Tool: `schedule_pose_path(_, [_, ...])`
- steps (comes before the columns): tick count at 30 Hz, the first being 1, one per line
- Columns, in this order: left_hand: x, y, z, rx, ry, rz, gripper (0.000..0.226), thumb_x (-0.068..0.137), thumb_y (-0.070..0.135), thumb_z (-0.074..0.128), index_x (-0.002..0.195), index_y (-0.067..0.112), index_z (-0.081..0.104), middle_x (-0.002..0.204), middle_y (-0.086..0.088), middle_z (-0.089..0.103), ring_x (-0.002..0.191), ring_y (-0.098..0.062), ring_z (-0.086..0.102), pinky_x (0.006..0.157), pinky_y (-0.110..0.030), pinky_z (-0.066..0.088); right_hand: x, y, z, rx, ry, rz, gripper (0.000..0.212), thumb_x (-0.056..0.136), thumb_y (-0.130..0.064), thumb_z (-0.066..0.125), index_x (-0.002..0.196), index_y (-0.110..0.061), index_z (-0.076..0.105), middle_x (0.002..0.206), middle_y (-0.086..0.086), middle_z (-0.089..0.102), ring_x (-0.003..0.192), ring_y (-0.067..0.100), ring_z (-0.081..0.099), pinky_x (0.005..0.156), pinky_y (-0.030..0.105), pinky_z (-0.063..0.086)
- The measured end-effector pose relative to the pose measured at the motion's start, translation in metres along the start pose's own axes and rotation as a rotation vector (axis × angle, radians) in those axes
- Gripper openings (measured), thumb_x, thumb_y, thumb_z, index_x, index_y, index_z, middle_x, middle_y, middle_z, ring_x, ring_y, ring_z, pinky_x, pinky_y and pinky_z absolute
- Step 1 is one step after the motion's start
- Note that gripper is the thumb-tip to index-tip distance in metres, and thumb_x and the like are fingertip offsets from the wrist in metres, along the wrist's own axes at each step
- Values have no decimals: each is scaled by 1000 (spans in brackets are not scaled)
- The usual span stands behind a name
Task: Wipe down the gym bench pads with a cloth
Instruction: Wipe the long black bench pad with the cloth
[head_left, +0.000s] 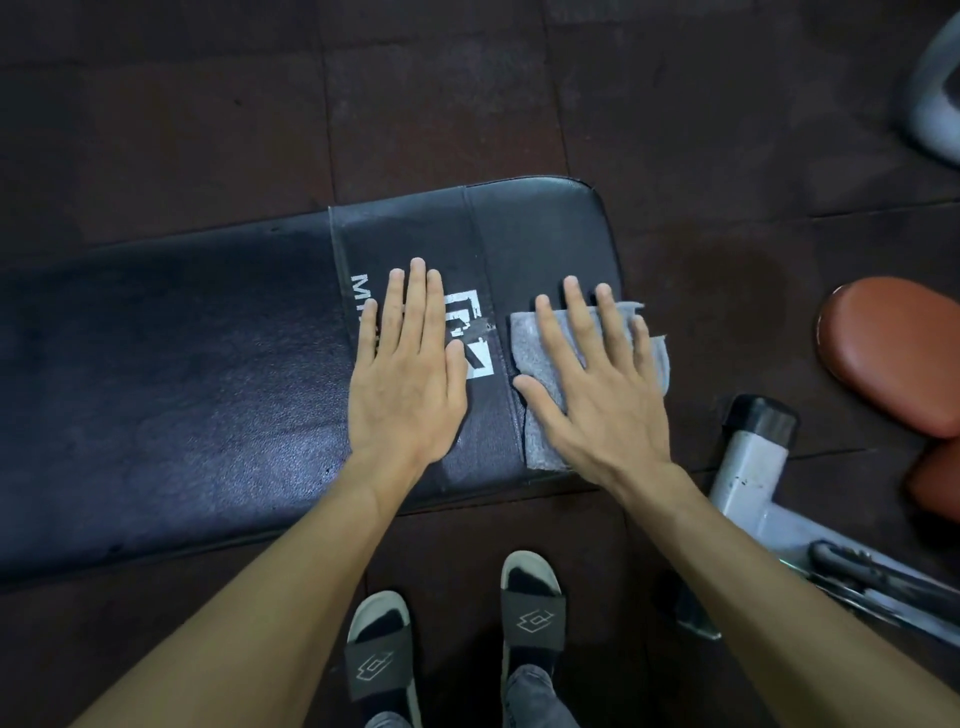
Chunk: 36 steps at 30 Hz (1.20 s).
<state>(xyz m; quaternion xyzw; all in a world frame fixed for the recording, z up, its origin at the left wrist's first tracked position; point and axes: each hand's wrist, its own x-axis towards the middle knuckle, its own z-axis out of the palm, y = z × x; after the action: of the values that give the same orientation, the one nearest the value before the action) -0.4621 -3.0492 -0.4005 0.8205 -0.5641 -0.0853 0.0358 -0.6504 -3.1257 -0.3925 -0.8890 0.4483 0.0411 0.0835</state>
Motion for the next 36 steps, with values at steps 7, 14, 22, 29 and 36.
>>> schedule_pose_path(7, [1,-1,-2,-65,0,15,64,106,36,17,164,10,5,173,-5,-2,159,-18,-6,130,-41,1,34,-16,-4,133,101,-217,55,110,-40,19,155,-18,40,165,1,33,154,21,25,125,46,22])
schedule_pose_path(14, [-25,-17,-48,-374,5,-54,55,106,20,31,158,6,32,166,-8,32,156,-16,21,130,-35,6,26,-44,-40,505,135,-290,48,106,-31,33,148,-12,48,147,7,52,127,28,53,100,48,52])
schedule_pose_path(22, [-105,-69,-191,-410,90,-418,30,98,15,53,125,10,65,126,-5,68,115,-27,61,107,-41,39,15,-158,-181,533,-74,-573,54,105,-37,31,151,-11,43,146,7,51,128,26,48,110,47,44])
schedule_pose_path(29, [-239,-145,-364,-373,234,-753,22,97,20,54,114,16,68,113,-1,70,105,-26,62,96,-40,44,-37,-320,-316,460,-168,-1002,55,109,-41,27,147,-5,46,137,13,57,123,25,48,108,45,44])
schedule_pose_path(36, [-419,-215,-490,-333,367,-1140,22,101,27,51,115,18,66,116,0,68,109,-25,60,98,-43,44,-131,-506,-413,385,-319,-1386,64,107,-50,18,149,-10,45,140,7,56,122,28,55,100,52,51])
